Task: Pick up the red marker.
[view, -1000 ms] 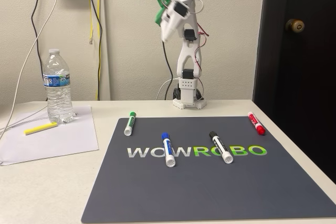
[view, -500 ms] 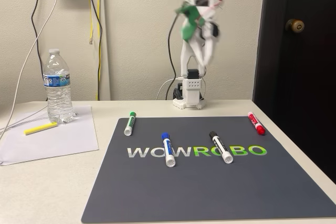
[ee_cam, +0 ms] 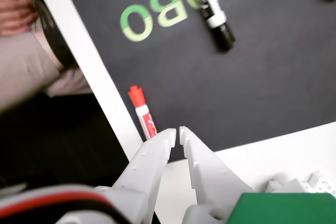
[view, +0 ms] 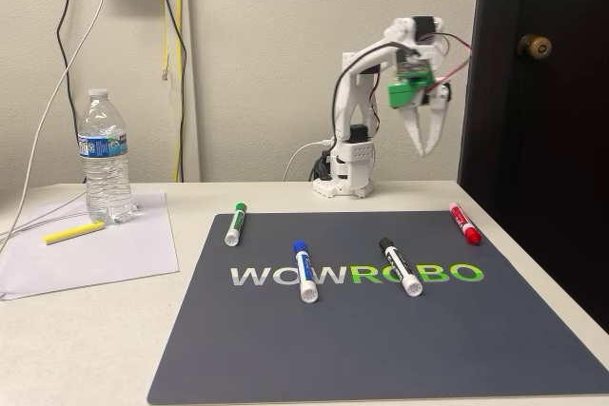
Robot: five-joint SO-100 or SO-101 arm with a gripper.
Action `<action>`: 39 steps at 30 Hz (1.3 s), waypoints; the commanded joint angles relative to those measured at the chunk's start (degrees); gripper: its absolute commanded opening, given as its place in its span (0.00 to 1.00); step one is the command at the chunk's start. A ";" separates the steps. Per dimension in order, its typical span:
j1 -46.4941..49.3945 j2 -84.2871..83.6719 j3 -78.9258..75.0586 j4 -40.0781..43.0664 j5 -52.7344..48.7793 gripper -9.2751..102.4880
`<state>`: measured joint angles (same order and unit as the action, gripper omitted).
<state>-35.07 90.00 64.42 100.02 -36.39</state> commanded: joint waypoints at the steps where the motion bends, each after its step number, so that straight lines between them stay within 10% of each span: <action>1: -3.96 -1.41 -0.26 0.09 -1.23 0.08; 13: -11.25 -12.74 -0.62 -0.53 -2.99 0.09; 22: -13.89 -16.08 -0.44 -2.46 -3.52 0.38; 29: -14.59 -19.51 0.00 -3.96 -4.92 0.40; 39: -15.47 -9.84 19.34 -19.78 -5.10 0.42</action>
<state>-50.10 75.50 81.39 84.46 -41.04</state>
